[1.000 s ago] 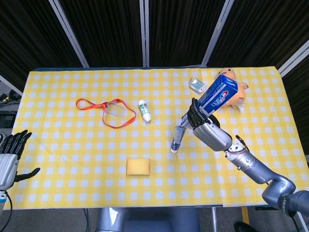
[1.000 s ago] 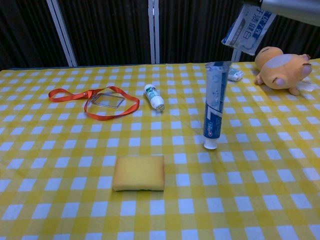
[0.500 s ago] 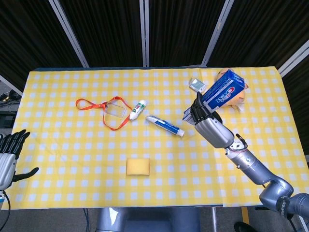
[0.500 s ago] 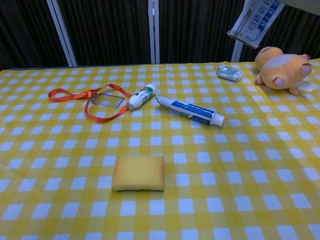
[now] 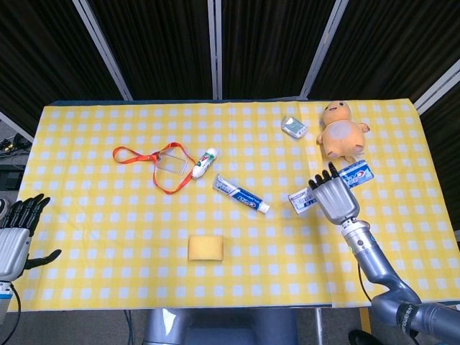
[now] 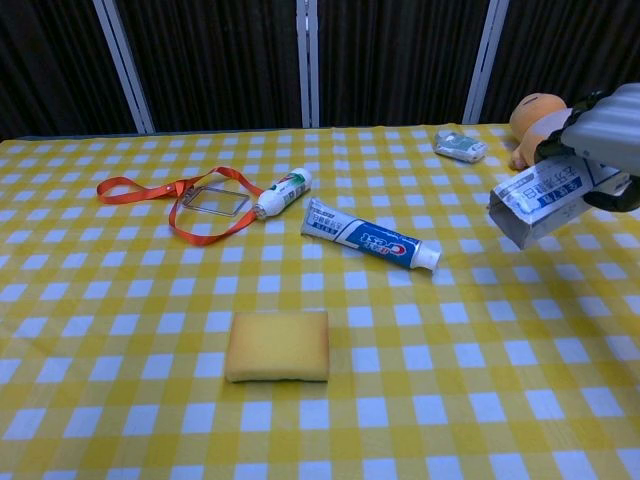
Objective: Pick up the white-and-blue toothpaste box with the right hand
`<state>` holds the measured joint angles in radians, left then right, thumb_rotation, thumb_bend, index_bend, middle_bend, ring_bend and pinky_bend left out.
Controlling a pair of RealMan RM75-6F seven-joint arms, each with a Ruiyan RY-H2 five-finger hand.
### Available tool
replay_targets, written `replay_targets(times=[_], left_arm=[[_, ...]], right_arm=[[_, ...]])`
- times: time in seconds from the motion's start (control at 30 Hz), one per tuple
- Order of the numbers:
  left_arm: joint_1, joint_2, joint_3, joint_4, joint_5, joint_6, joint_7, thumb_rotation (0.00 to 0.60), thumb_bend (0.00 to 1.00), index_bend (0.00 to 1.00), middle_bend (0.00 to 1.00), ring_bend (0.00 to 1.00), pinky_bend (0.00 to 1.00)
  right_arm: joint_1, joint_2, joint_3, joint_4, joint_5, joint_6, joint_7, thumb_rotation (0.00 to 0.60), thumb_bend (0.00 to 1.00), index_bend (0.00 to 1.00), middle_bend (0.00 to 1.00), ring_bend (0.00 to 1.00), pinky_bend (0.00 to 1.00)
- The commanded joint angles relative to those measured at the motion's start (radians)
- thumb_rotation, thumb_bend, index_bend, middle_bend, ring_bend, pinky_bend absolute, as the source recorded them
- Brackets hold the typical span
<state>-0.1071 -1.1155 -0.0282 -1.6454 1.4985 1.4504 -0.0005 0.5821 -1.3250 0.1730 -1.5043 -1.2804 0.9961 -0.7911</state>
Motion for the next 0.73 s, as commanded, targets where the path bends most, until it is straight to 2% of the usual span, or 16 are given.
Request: replay_targets(times=[0.03, 0.13, 0.2, 0.33, 0.43, 0.53, 0.73], left_arm=[[-0.001, -0.001, -0.001, 0.002, -0.003, -0.003, 0.001, 0.600, 0.00, 0.00, 0.00, 0.00, 0.00], [-0.002, -0.002, -0.001, 0.004, -0.006, -0.006, 0.000, 0.600, 0.00, 0.00, 0.00, 0.00, 0.00], [-0.002, -0.002, -0.002, 0.004, -0.008, -0.007, -0.001, 0.600, 0.00, 0.00, 0.00, 0.00, 0.00], [0.001, 0.002, -0.002, 0.003, -0.005, -0.001, -0.011, 0.600, 0.00, 0.00, 0.00, 0.00, 0.00], [0.005, 0.009, -0.001, 0.003, 0.001, 0.009, -0.026, 0.600, 0.00, 0.00, 0.00, 0.00, 0.00], [0.012, 0.014, 0.003, 0.001, 0.013, 0.024, -0.038, 0.600, 0.00, 0.00, 0.00, 0.00, 0.00], [0.024, 0.018, 0.011, -0.008, 0.052, 0.061, -0.047, 0.600, 0.00, 0.00, 0.00, 0.00, 0.00]], right_arm=[[0.003, -0.006, -0.022, -0.014, 0.004, -0.023, 0.041, 0.600, 0.15, 0.24, 0.23, 0.20, 0.14], [-0.001, -0.003, -0.026, -0.042, 0.011, -0.019, 0.068, 0.600, 0.01, 0.07, 0.09, 0.08, 0.12], [-0.003, 0.010, -0.028, -0.077, 0.020, -0.015, 0.078, 0.600, 0.00, 0.01, 0.02, 0.01, 0.09], [-0.030, 0.076, -0.044, -0.182, -0.005, 0.040, 0.084, 0.600, 0.00, 0.00, 0.00, 0.00, 0.04], [-0.093, 0.147, -0.077, -0.232, -0.115, 0.157, 0.142, 0.600, 0.00, 0.00, 0.00, 0.00, 0.01], [-0.188, 0.207, -0.122, -0.205, -0.261, 0.333, 0.290, 0.600, 0.00, 0.00, 0.00, 0.00, 0.00], [-0.317, 0.227, -0.165, -0.111, -0.334, 0.528, 0.500, 0.600, 0.00, 0.01, 0.00, 0.00, 0.00]])
